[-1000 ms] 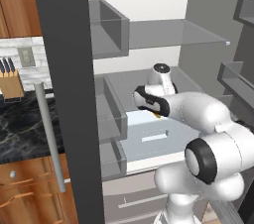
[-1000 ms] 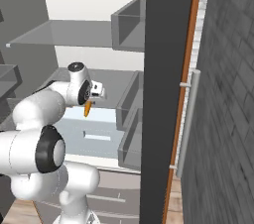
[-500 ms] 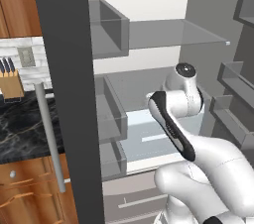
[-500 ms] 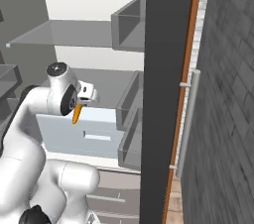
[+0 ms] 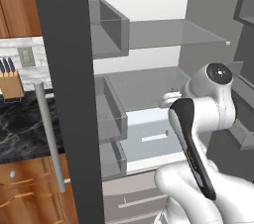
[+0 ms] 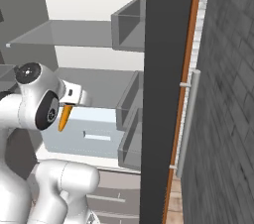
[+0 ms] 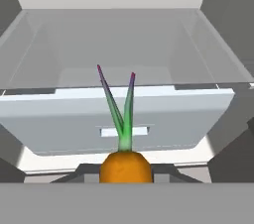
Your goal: Place one carrot and one fish in each tupperware on the nearby counter, to pack two identical lunches.
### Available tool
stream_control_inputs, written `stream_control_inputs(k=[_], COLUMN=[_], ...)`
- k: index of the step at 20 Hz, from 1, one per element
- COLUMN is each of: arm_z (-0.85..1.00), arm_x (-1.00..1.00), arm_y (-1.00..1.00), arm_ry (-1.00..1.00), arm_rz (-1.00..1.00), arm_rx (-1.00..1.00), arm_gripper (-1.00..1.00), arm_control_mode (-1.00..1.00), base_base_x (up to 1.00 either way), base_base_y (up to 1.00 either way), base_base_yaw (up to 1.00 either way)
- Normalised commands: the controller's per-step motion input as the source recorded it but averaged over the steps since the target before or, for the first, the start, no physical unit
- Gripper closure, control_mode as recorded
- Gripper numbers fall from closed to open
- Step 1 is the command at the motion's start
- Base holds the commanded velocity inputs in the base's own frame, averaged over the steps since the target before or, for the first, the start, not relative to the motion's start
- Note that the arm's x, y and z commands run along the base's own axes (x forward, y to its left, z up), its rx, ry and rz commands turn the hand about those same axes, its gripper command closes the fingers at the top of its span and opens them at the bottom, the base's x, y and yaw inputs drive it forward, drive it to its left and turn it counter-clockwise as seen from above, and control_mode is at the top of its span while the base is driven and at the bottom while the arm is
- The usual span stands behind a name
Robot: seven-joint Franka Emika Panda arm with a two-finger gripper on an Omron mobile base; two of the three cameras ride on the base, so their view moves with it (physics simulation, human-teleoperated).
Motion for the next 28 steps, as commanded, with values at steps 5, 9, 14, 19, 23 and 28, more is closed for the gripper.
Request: stream_control_inputs(k=[5,9,14,19,23,28], arm_z=[0.11,0.00,0.00,0.00,0.00,0.00], arm_x=[-0.11,0.00,0.00,0.00,0.00,0.00], arm_y=[0.00,0.00,0.00,0.00,0.00,0.00], arm_ry=[0.00,0.00,0.00,0.00,0.00,0.00], arm_rz=[0.00,0.00,0.00,0.00,0.00,0.00], arm_rx=[0.00,0.00,0.00,0.00,0.00,0.00], arm_gripper=[1.00,1.00,1.00,1.00,1.00,1.00], arm_control_mode=[1.00,1.00,1.00,1.00,1.00,1.00], base_base_x=[-0.40,-1.00,-1.00,-0.60,-0.14,-0.03], base_base_y=[0.00,0.00,0.02,0.77,1.00,1.00], base_base_yaw=[0.00,0.00,0.00,-0.03,-0.11,-0.14])
